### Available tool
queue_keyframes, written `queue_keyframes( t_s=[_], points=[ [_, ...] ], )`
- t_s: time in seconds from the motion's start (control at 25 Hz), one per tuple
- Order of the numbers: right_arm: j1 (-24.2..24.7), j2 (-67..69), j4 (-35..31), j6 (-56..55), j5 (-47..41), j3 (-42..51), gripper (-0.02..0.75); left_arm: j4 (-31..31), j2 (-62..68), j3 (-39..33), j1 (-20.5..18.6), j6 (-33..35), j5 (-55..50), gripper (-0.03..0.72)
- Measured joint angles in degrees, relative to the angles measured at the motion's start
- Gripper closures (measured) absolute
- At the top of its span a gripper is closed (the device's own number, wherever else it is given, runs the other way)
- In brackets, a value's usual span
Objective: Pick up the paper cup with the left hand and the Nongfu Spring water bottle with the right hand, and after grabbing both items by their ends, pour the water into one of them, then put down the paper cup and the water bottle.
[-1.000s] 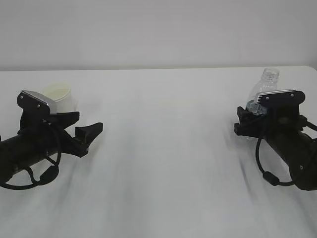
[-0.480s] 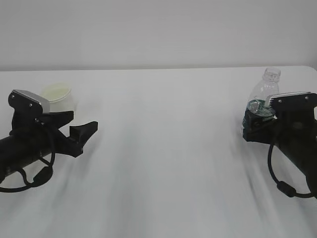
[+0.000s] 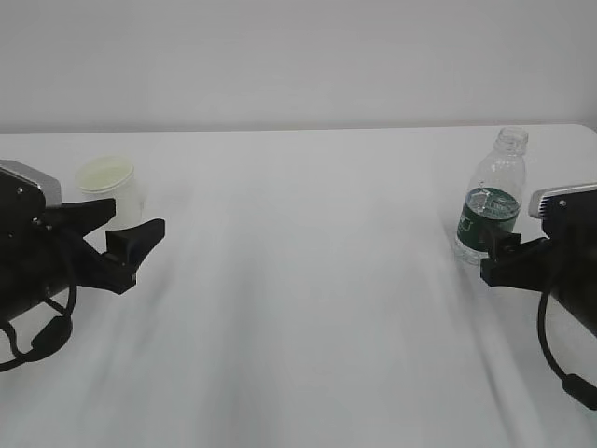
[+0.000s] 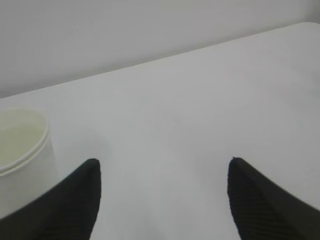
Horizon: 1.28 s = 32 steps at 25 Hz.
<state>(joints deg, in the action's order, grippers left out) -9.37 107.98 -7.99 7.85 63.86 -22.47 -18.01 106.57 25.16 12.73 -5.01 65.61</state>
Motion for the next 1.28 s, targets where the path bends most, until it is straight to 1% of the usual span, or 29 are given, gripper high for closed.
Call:
queue_keyframes(
  t_s=[0.24,0.44,0.84,1.28],
  points=[
    [0.0,-7.71,0.22,0.01,-0.33,4.5,0.133,1.04,-6.19,-2.87,0.0,0.09,0.0,0.122],
    [0.0,-16.14,0.67,0.32,-5.44,5.54,0.133,1.6,-15.38,-3.52,0.0,0.09,-0.99,0.122],
    [0.0,-30.47,1.62,0.55,-15.21,5.86,0.142,4.5,-37.33,-3.94,0.0,0.13,-14.84,0.122],
    [0.0,-37.61,1.62,0.55,-21.39,5.89,0.143,6.14,-48.97,-3.98,0.0,0.22,-22.09,0.122]
  ],
)
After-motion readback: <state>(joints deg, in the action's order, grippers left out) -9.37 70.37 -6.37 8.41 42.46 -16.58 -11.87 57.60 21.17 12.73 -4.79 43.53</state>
